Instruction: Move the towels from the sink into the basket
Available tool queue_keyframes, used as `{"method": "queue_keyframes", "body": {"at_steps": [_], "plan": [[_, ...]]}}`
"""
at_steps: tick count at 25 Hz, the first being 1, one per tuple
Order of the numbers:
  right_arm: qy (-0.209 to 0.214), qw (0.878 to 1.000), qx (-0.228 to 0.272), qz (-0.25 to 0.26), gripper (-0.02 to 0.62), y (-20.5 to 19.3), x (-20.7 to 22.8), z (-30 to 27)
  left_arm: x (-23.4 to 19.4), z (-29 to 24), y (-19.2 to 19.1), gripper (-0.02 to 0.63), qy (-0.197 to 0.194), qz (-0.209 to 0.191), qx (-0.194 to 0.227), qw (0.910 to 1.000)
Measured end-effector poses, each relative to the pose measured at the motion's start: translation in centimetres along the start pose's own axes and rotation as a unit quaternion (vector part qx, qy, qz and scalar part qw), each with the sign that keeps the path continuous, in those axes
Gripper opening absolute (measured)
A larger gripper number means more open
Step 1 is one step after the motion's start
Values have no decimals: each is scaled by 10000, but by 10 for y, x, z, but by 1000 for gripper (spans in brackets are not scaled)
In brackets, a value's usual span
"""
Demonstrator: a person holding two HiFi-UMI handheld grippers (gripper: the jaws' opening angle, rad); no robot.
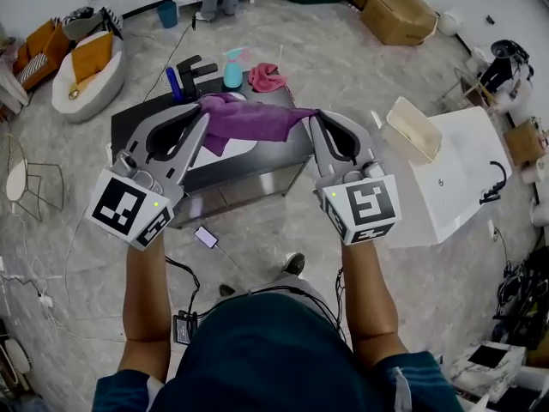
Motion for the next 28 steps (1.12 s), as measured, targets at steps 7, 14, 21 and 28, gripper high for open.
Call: {"method": "queue_keyframes", "body": {"at_steps": [7, 14, 21, 28], "plan": [[-245, 9996, -30, -112, 12, -23, 89, 25, 36, -91, 7, 25, -261, -12, -93, 9996], [-521, 9982, -26, -289, 12, -49, 177, 49, 73, -187, 7, 25, -574, -29, -186, 9982], [-828, 9958, -95, -384, 12, -79, 270, 78, 112, -290, 8, 25, -905, -30, -219, 9956], [-1408, 9893, -193, -320, 12, -94, 359, 127, 163, -388, 22, 25, -1483, -138, -53, 9888]]}}
Point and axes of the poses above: the fingertips, and each gripper's own axes: z backward along the fingers, x to its right, y out of its top, the point moved 5 cm from there along z, backward along the fingers, and after that the axes turned 3 degrees about -y, right-handed, at the moved point
